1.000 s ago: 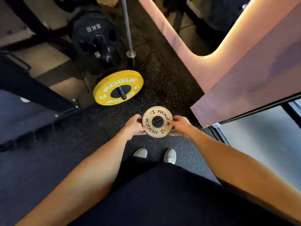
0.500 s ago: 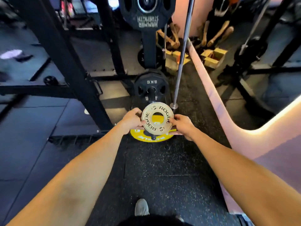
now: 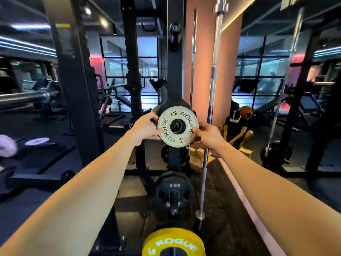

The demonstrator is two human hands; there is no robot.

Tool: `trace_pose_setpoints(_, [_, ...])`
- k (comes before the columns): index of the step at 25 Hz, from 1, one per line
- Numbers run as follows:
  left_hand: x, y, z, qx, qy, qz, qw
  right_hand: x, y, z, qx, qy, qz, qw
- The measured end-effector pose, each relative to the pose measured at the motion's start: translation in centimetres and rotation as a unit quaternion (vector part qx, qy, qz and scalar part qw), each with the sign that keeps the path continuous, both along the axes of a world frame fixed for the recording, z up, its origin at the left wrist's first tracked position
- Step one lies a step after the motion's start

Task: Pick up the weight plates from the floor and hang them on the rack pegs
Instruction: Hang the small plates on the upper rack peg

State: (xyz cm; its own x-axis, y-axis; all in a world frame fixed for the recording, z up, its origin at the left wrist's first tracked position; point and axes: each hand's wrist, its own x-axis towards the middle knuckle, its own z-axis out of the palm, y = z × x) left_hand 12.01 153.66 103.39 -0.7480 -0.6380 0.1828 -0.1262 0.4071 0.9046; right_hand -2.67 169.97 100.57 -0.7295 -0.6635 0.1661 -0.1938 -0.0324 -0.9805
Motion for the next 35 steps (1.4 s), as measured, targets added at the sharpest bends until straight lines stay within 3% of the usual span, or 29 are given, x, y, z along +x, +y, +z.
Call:
trace_pose_setpoints(7, [0.3,-0.3,15.0,-0.087,0.103,0.020,0.991,-0.1,-0.9,15.1,-0.094,0.079,0.030,0.992])
trace_pose_setpoints(14, [0.1,0.0,23.4,-0.118,0.190,0.048,0.974,-0.6,-1.4,23.5,-0.135,0.137,0.021,0.981])
trace_pose_setpoints(27, [-7.9,-9.0,27.3,-0.144,0.210,0.059,0.965,-8.6,-10.3,27.8,-0.138,0.192,-0.013,0.972])
trace_pose_setpoints(35, [-15.7,-15.4,26.9,-0.150,0.189,0.030,0.970,-15.4,-16.7,27.6,-0.153,0.162,-0.011,0.975])
